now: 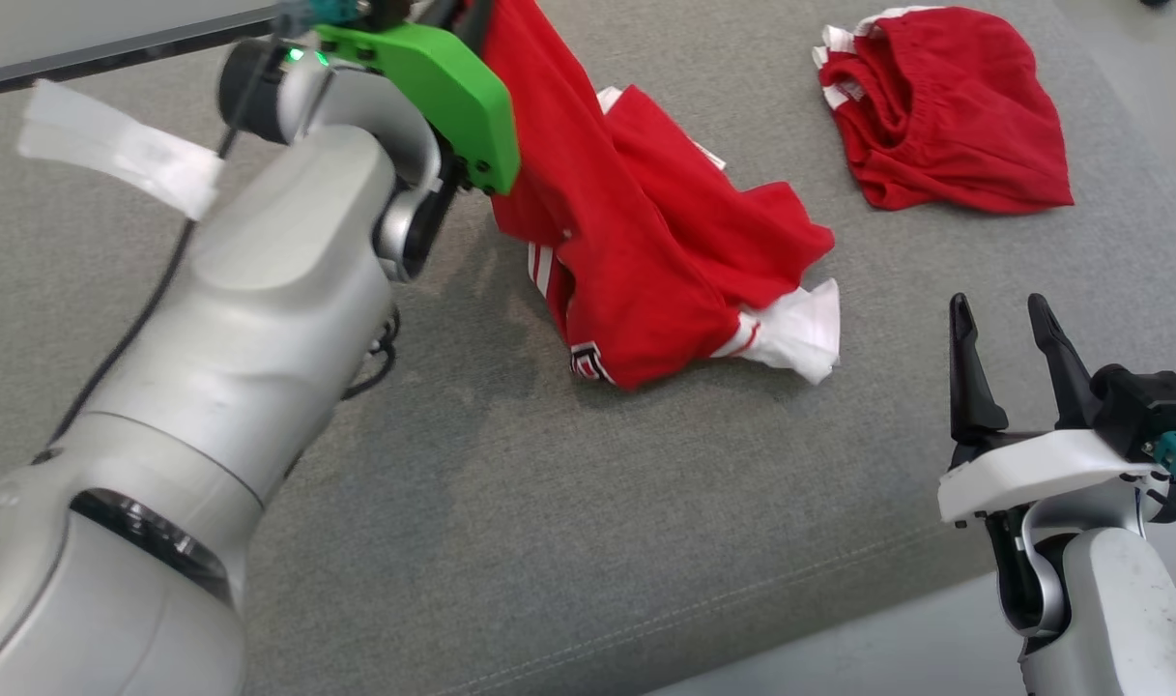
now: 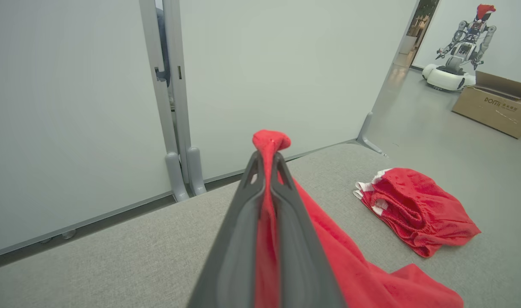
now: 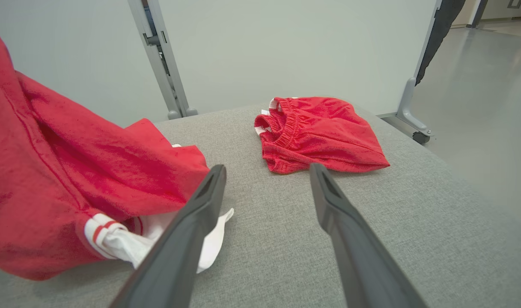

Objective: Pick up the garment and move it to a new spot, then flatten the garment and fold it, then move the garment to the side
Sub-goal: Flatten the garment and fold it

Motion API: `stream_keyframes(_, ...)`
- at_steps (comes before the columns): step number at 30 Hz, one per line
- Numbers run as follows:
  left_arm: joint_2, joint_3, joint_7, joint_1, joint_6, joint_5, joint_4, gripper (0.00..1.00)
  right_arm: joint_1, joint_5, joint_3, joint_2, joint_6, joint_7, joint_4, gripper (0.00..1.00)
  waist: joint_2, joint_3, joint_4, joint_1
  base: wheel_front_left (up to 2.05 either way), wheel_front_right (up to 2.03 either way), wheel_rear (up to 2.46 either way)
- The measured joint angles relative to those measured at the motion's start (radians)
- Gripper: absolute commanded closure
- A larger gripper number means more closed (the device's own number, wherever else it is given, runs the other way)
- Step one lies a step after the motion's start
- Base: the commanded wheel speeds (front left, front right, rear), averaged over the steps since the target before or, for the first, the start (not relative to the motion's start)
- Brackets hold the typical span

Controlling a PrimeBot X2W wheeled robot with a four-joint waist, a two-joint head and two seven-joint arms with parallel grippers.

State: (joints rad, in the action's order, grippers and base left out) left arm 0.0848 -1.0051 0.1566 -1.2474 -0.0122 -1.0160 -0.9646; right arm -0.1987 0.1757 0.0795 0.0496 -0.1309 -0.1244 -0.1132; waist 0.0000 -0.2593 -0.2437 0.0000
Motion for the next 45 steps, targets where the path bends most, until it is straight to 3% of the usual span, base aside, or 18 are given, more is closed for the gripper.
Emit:
stream_keyframes(10,0.186,0.132,0.1,-0.025,0.02,-0.014,0.04,1.0,0.015,-0.021,0.054,-0.001,0.0,0.026,0.055,0.0,-0.0001,0.03,0.121,0.0,0.0,0.0,0.0)
stream_keyframes(17,0.278,0.311,0.105,0.212,-0.022,-0.002,0.234,1.0,0.041,-0.022,0.068,-0.001,0.0,0.044,0.081,0.0,-0.0001,0.051,0.207,0.0,0.0,0.0,0.0)
stream_keyframes(26,0.259,0.565,0.105,0.608,-0.092,0.107,0.451,1.0,0.049,-0.018,0.036,0.0,0.0,0.071,0.081,0.0,-0.0001,0.058,0.281,0.0,0.0,0.0,0.0)
stream_keyframes(28,0.215,0.654,0.105,0.719,-0.093,0.168,0.471,1.0,0.049,-0.013,0.0,-0.001,0.0,0.079,0.066,0.0,-0.0001,0.057,0.286,0.0,0.0,0.0,0.0)
stream_keyframes(34,0.157,0.737,0.105,0.782,-0.072,0.21,0.439,0.98,0.05,0.001,-0.071,0.0,0.0,0.089,0.04,0.0,-0.0001,0.057,0.272,0.0,0.0,0.0,0.0)
stream_keyframes(37,0.134,0.767,0.105,0.799,-0.062,0.23,0.422,0.8,0.052,0.013,-0.113,0.0,0.0,0.094,0.019,0.0,-0.0001,0.057,0.268,0.0,0.0,0.0,0.0)
stream_keyframes(38,0.125,0.777,0.105,0.806,-0.061,0.236,0.413,0.69,0.052,0.024,-0.126,0.0,0.0,0.096,0.009,0.0,0.0,0.057,0.269,0.0,0.0,0.0,0.0)
stream_keyframes(39,0.118,0.786,0.105,0.811,-0.059,0.239,0.405,0.53,0.052,0.032,-0.139,-0.001,0.0,0.096,0.0,0.0,0.0,0.057,0.27,0.0,0.0,0.0,0.0)
stream_keyframes(41,0.11,0.799,0.105,0.817,-0.058,0.246,0.381,0.0,0.052,0.041,-0.158,-0.001,0.0,0.096,-0.017,0.0,0.0,0.058,0.273,0.0,0.0,0.0,0.0)
stream_keyframes(45,0.088,0.774,0.086,0.828,-0.048,0.26,0.3,0.0,0.049,0.046,-0.18,0.0,0.0,0.096,-0.049,0.0,0.0,0.061,0.291,0.0,0.0,0.0,0.0)
